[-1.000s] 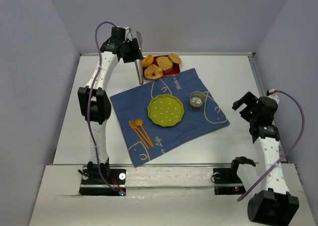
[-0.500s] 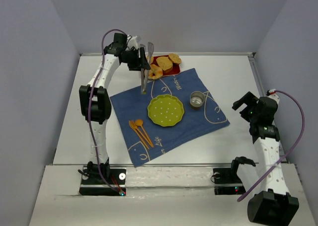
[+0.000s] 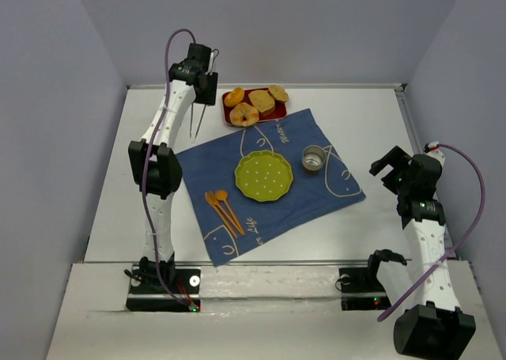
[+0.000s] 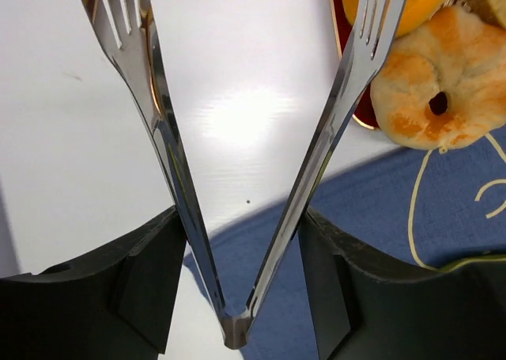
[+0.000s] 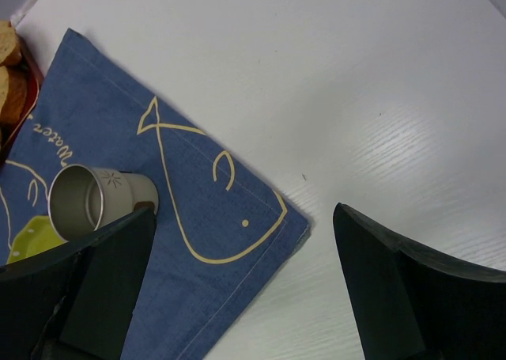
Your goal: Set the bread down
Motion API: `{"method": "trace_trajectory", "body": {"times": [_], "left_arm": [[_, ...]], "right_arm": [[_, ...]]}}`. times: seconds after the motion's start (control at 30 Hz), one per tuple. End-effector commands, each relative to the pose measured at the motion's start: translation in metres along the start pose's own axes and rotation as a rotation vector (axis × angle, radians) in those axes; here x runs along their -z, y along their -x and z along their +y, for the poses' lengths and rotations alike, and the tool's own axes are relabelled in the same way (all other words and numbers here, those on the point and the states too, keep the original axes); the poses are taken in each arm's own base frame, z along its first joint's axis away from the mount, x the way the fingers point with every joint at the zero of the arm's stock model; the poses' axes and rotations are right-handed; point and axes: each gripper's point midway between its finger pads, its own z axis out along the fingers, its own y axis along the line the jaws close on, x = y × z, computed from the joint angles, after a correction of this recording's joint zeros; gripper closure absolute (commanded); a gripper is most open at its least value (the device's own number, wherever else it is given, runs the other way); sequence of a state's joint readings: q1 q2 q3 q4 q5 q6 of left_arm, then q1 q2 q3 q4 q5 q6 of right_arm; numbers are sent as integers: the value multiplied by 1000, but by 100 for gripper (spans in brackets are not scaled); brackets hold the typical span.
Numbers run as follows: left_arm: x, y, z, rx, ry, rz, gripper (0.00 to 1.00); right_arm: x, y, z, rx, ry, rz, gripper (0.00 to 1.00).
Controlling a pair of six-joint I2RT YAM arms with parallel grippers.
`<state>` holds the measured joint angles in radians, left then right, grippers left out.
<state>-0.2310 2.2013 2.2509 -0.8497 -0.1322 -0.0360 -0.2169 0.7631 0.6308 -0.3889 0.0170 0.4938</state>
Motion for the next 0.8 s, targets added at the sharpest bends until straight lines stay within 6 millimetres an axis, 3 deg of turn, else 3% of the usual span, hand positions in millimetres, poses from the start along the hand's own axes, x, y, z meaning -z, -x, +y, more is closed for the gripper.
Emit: {"method": "trace_trajectory", "body": {"times": [0.0,0.2,0.3,0.33,0.4,0.57,0.77], "left_arm": [[65,45,13,-188,141,-143,33],[56,36,14,-282,208,-106,30],[60,37,29,-338,351,-104,29],[62,36,43,-384,468,-90,28],[63,28,43,-476,553,-60,26],[55,36,7,-555,419,-105,25],[30,22,11,-599,453,-49,27]], "right_arm": [[1,11,7,7,28,-33,0],[4,13,7,8,28,-45,0],[4,14,8,9,29,-47,0],[4,14,8,9,29,-47,0],[3,13,6,8,23,-45,0],[2,12,6,6,19,-42,0],[3,12,7,6,25,-39,0]]}}
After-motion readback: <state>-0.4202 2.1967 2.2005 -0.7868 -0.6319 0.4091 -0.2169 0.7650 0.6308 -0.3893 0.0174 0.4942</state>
